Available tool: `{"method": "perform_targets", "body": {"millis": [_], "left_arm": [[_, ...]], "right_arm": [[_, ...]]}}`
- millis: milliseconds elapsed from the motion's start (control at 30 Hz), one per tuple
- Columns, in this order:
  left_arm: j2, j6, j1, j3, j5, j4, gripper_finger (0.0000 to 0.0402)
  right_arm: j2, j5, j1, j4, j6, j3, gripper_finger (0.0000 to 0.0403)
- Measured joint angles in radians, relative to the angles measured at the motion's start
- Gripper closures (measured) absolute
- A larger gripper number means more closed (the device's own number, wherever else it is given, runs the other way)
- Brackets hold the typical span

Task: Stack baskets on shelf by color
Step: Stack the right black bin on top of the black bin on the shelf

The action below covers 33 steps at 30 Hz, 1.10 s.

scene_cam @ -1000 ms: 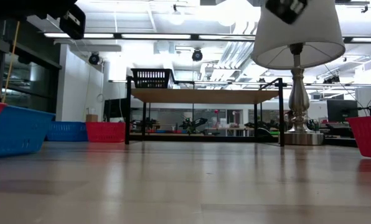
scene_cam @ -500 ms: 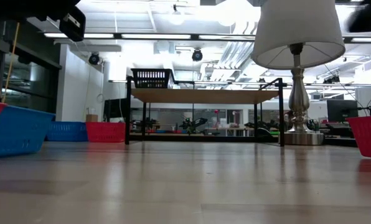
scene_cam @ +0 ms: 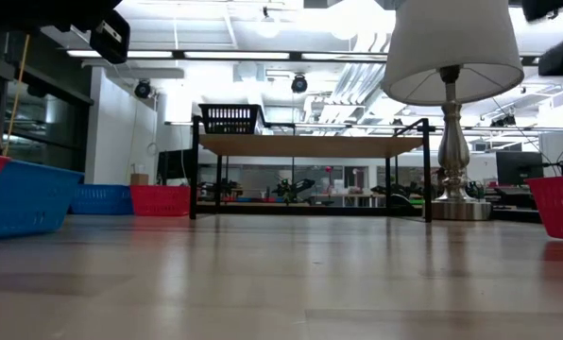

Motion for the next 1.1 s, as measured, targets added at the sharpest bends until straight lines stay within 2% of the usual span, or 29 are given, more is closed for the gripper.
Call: {"method": "perform_targets", "body": {"millis": [467, 700, 1100], "left_arm": [[0.000, 0.035, 0.000, 0.000, -0.004, 0.000, 0.0401], [0.000, 0.036, 0.000, 0.000, -0.004, 0.000, 0.0401], [0.000, 0.035, 0.000, 0.000, -0.001, 0.000, 0.0401]], "right_arm": [[0.042, 0.003, -0.033, -0.023, -0.023, 0.022, 0.0233], [0.041, 0.049, -0.033, -0.070, -0.022, 0.091, 0.0233], [0.041, 0.055, -0.040, -0.201, 0.042, 0.093, 0.0233]]}}
